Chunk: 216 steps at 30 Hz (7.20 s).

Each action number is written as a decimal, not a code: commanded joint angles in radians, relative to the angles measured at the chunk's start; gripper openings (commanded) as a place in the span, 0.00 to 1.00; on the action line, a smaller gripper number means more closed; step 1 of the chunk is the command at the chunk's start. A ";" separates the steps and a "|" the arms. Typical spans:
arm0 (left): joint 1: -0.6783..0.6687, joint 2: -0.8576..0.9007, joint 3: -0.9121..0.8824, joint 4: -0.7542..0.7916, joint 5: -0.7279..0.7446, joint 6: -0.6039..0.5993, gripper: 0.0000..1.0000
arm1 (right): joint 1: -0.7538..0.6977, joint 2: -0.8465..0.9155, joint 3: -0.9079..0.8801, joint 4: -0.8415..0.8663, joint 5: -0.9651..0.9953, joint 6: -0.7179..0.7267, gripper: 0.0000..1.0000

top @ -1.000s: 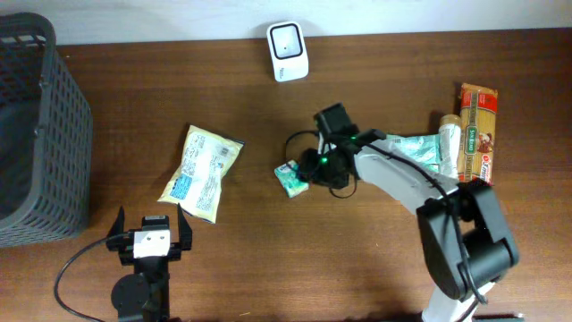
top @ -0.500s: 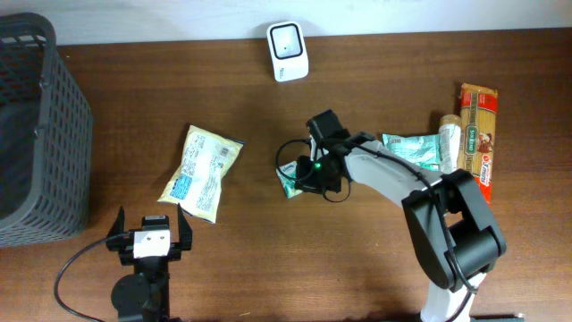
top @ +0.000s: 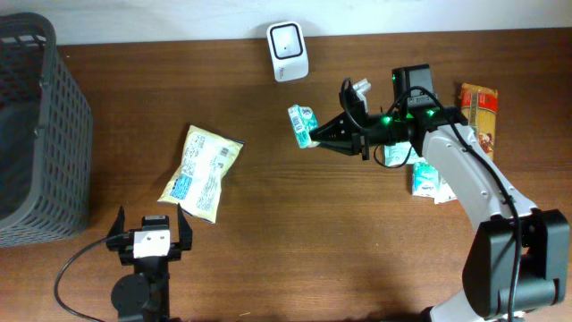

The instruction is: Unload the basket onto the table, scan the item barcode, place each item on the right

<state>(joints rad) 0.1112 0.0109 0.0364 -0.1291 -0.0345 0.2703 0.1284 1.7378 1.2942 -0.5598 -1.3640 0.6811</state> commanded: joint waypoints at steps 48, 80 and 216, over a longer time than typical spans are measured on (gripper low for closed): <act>0.005 -0.003 -0.004 0.002 -0.004 0.015 0.99 | 0.333 0.779 0.550 1.219 1.984 -1.412 0.04; 0.005 -0.003 -0.004 0.002 -0.004 0.015 0.99 | -0.167 0.036 0.099 -0.635 1.404 -0.383 0.04; 0.005 -0.003 -0.004 0.002 -0.004 0.015 0.99 | 0.206 0.467 0.617 -0.486 0.967 -0.502 0.95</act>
<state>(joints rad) 0.1112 0.0120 0.0360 -0.1276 -0.0345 0.2703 0.3279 2.1170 1.9148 -1.0534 -0.3206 0.2527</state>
